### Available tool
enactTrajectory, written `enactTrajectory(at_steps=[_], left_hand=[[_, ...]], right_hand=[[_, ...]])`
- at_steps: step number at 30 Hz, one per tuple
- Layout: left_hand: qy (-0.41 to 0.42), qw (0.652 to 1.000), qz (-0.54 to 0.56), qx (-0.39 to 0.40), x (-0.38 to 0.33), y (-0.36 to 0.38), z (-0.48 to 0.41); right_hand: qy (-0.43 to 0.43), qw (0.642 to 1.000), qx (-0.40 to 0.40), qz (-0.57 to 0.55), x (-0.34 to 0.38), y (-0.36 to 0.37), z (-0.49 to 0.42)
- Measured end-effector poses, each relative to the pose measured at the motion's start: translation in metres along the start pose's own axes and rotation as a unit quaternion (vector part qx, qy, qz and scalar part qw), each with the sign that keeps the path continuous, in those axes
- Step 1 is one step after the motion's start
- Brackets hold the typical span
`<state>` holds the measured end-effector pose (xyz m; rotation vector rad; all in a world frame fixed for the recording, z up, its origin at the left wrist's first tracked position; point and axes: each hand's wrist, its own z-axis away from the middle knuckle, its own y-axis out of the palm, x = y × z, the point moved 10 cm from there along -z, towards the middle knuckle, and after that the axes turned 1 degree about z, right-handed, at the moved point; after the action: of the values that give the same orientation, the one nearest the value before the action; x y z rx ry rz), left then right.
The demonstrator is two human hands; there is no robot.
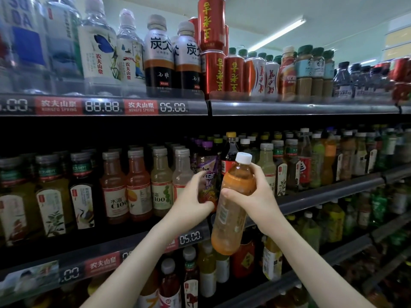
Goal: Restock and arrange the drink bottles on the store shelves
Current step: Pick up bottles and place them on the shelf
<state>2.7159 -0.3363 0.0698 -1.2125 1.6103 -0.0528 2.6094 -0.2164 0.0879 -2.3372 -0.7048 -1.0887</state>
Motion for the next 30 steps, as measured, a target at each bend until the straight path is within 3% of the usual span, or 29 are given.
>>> enactTrajectory(at_steps=[2,3,8,11,13,16,22,26,30], left_hand=[[0.034,0.996,0.047,0.071,-0.026,0.018,0.012],[0.047,0.996,0.039,0.065,-0.031,0.02,0.014],[0.018,0.997,0.045,-0.066,-0.02,-0.003,0.025],[-0.019,0.992,0.074,-0.098,-0.005,-0.015,0.036],[-0.036,0.99,0.076,-0.113,0.002,-0.023,0.043],[-0.041,0.989,0.06,-0.128,0.007,-0.037,0.054],[-0.055,0.985,0.026,-0.162,0.019,-0.064,0.085],[-0.045,0.985,0.017,-0.166,0.023,-0.072,0.102],[-0.036,0.987,0.019,-0.153,0.026,-0.069,0.113]], right_hand=[[0.006,1.0,0.005,-0.021,0.002,0.012,0.001],[0.007,0.999,0.018,-0.025,0.004,0.019,0.002],[-0.028,0.987,0.143,-0.07,0.017,0.048,-0.007],[-0.085,0.994,0.049,0.054,0.007,0.026,-0.045],[-0.066,0.983,-0.014,0.171,-0.009,0.015,-0.07],[-0.027,0.968,-0.023,0.247,-0.029,0.019,-0.097],[-0.001,0.962,-0.056,0.266,-0.048,0.022,-0.124],[-0.029,0.959,-0.084,0.27,-0.042,0.014,-0.121],[-0.038,0.986,-0.054,0.155,-0.04,0.022,-0.109]])
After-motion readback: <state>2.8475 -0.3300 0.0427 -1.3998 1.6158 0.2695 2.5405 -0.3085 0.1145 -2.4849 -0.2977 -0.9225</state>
